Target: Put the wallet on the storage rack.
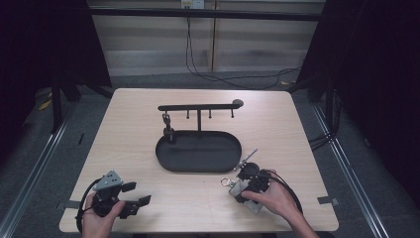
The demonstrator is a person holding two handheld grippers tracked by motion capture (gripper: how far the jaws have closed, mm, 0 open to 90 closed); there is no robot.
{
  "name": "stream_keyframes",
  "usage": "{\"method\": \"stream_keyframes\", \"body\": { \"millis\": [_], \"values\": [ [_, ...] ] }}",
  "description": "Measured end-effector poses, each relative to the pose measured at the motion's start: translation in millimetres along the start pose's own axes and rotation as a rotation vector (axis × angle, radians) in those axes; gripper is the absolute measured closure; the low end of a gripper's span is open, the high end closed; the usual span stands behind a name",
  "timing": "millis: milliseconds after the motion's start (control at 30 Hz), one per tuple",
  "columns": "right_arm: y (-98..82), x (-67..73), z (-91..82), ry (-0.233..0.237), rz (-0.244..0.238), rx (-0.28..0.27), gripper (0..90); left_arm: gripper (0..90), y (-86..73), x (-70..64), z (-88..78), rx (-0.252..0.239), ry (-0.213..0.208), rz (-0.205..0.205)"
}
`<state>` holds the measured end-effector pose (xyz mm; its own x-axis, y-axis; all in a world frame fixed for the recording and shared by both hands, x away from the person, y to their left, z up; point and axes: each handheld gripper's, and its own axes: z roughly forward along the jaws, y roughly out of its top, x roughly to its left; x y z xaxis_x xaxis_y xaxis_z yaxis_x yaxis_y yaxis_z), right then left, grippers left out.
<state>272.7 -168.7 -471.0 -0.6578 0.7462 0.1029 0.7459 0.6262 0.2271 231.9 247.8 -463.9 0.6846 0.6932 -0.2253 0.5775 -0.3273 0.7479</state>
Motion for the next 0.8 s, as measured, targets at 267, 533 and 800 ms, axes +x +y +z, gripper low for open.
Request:
{"method": "stream_keyframes", "body": {
  "millis": [267,533,800],
  "values": [
    [2.3,3.3,1.2,-0.037,-0.003,0.016,27.6,22.5,0.0,1.0,0.0,-0.002,-0.003,-0.002],
    [4.7,5.6,-1.0,-0.049,0.008,0.033,31.0,22.5,0.0,1.6,-0.5,-0.001,0.001,-0.004],
    [4.6,3.8,-3.0,-0.042,0.016,0.029,32.5,22.5,0.0,3.1,-1.3,-0.004,0.001,-0.005]
  ]
}}
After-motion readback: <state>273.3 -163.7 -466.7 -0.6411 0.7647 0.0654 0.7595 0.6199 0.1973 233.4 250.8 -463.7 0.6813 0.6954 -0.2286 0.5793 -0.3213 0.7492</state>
